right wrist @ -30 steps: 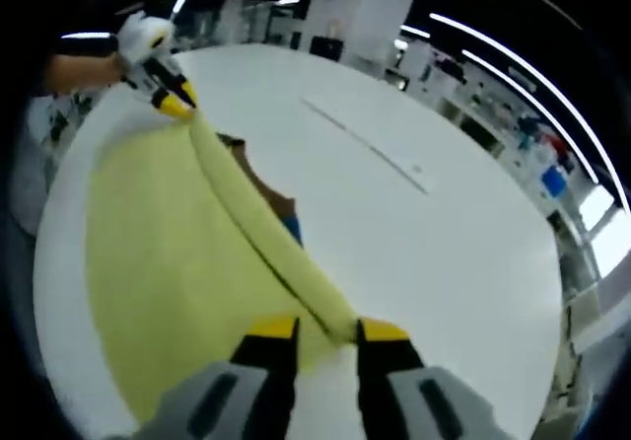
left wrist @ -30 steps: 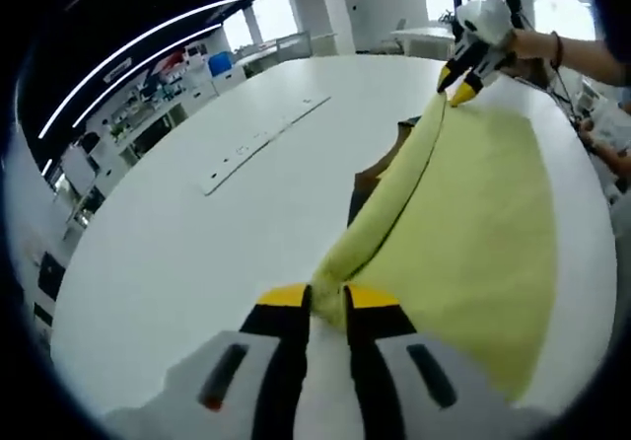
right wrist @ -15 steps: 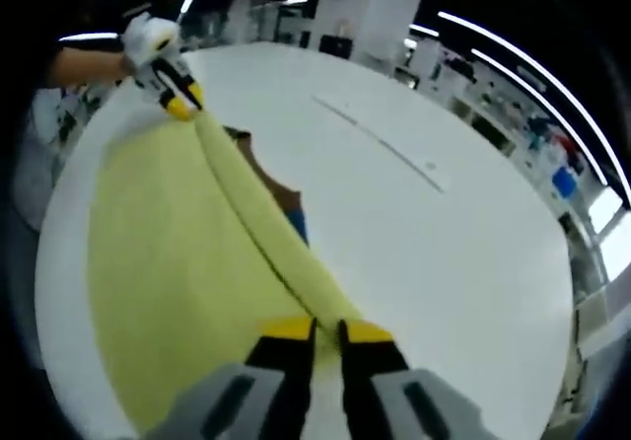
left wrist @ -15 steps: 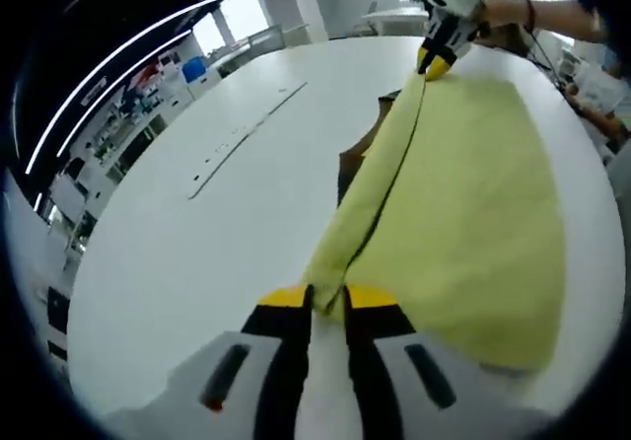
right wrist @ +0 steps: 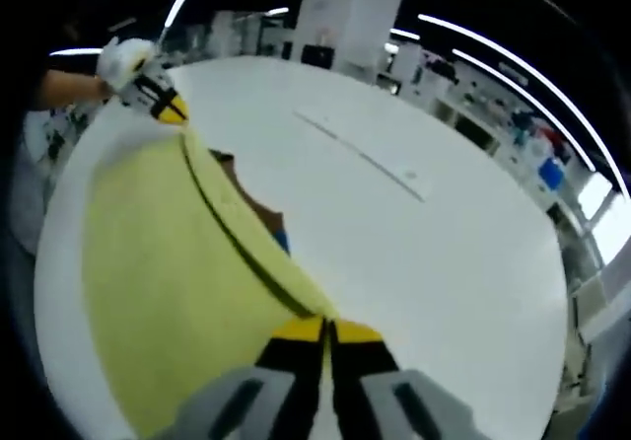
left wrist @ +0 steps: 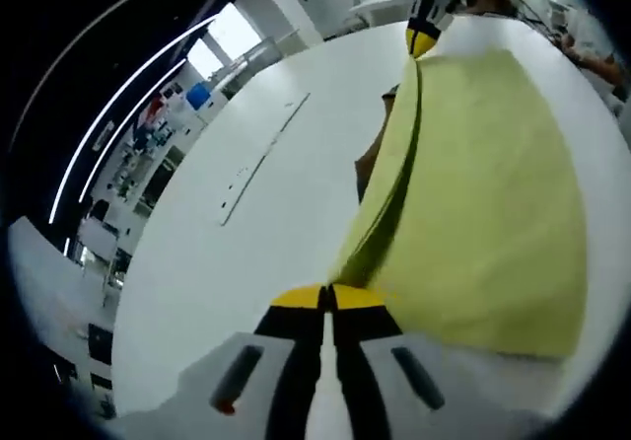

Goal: Fold the garment on the visible template until the final outline fits inside the template.

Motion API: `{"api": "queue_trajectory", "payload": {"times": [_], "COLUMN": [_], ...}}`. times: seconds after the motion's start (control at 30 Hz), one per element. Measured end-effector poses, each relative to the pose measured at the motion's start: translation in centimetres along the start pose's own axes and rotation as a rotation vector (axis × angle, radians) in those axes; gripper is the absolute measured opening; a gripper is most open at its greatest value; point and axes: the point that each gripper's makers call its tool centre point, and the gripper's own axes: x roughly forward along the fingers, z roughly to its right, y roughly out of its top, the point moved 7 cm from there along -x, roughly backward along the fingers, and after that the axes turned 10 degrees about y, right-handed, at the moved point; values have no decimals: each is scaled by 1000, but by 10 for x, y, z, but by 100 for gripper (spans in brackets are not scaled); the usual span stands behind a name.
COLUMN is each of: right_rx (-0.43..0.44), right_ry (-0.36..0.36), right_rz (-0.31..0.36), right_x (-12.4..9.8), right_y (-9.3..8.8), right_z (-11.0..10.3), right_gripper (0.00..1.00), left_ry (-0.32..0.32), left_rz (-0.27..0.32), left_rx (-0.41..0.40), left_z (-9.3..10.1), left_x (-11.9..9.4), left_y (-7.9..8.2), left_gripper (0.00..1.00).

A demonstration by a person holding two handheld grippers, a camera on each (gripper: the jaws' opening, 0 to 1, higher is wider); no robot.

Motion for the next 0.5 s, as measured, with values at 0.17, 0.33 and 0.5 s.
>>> {"api": "queue_trajectory", "payload": {"times": [0.17, 0.33, 0.5], "right_rx": [28, 98, 169], "right_ry": [-55, -66, -44], "right_rz": [35, 56, 58], "right_x": [-1, -4, -11], "right_y": [6, 7, 3], "right_z": [9, 12, 4], "right_gripper": [0, 24, 49], "left_ry": [58, 101, 77], "left_rz": [-84, -92, -73], "left_rx": [-64, -239, -466], "left_z": [-7, -10, -6], "left_x": [3, 1, -9], "left_y": [-6, -10, -9], "left_gripper": [2, 28, 48]}}
